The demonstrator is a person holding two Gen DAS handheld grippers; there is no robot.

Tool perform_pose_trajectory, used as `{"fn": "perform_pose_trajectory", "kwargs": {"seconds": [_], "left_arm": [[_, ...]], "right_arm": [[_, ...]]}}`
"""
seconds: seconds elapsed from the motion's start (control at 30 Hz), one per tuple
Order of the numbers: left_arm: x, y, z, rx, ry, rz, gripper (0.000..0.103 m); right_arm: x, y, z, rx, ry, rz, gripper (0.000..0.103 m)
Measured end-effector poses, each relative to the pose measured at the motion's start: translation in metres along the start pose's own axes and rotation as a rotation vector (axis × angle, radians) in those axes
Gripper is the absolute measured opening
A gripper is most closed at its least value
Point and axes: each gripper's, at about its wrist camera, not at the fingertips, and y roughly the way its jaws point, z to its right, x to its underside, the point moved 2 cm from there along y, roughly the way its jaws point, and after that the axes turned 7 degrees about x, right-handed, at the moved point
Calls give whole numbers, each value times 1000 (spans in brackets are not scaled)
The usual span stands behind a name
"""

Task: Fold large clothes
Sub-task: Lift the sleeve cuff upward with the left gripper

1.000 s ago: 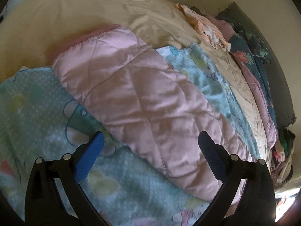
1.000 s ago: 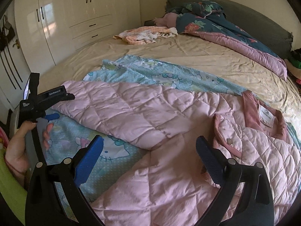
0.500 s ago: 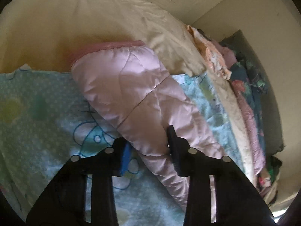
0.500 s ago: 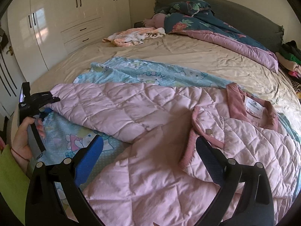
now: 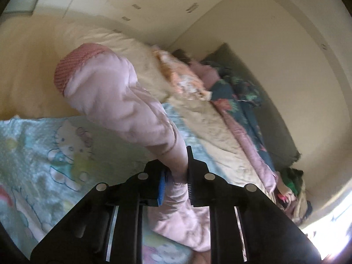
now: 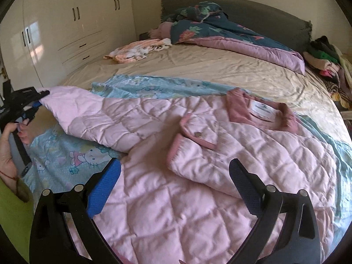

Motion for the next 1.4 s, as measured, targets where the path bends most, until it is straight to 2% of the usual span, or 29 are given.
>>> {"fn": "perform_pose_trajectory", "kwargs": {"seconds": [0.2,0.57,1.0,1.4], "left_arm": [[2,-22,51,63,74,15,8],[13,-38,137,112,232,0,8],[54,-47,202,167,382,-43,8],[97,-50,251,218,495,-81,8]], "right_arm": [[3,-27,32,35,30,26,98],[0,-70,61,36,84,90,98],[5,-110,94,68,112,146,98],[21,-127,130,84,175,166,98]]}}
